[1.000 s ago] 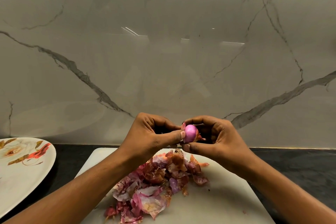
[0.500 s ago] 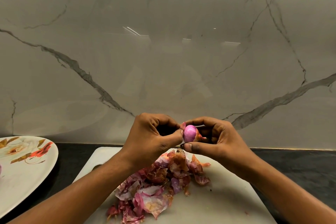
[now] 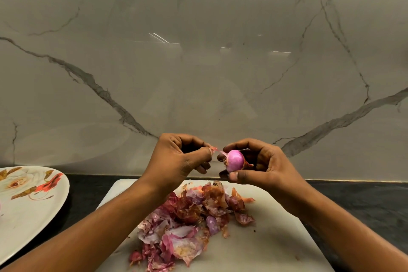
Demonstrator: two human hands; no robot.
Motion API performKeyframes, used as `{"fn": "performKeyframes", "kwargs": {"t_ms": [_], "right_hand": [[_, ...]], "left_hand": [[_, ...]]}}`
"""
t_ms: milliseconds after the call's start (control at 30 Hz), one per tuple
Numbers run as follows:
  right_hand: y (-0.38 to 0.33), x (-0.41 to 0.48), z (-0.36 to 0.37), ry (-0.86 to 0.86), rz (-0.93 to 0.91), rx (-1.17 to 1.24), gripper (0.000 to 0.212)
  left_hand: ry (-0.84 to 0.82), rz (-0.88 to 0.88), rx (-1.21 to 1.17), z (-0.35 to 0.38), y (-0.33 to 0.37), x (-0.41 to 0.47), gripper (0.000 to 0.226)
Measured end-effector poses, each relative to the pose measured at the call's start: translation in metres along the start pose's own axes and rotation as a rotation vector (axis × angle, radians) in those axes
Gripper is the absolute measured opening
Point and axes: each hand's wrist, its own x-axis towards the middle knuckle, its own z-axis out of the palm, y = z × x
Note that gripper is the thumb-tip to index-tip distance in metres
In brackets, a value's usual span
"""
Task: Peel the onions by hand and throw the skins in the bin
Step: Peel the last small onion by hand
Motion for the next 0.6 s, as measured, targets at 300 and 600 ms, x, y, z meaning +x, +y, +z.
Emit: {"fn": "performKeyframes", "kwargs": {"t_ms": [300, 600], "right_hand": [[0.0001, 0.0001, -0.0027, 0.024, -0.031, -0.015, 0.054], [0.0019, 0.0006, -0.0028, 0.033, -0.048, -0.019, 0.052]], "left_hand": [[-0.098, 0.035, 0.127, -0.0022, -0.0014, -0.0020, 0.013], [-0.162, 0.106, 0.308, -0.0006, -0.0051, -0.0033, 0.019]]}}
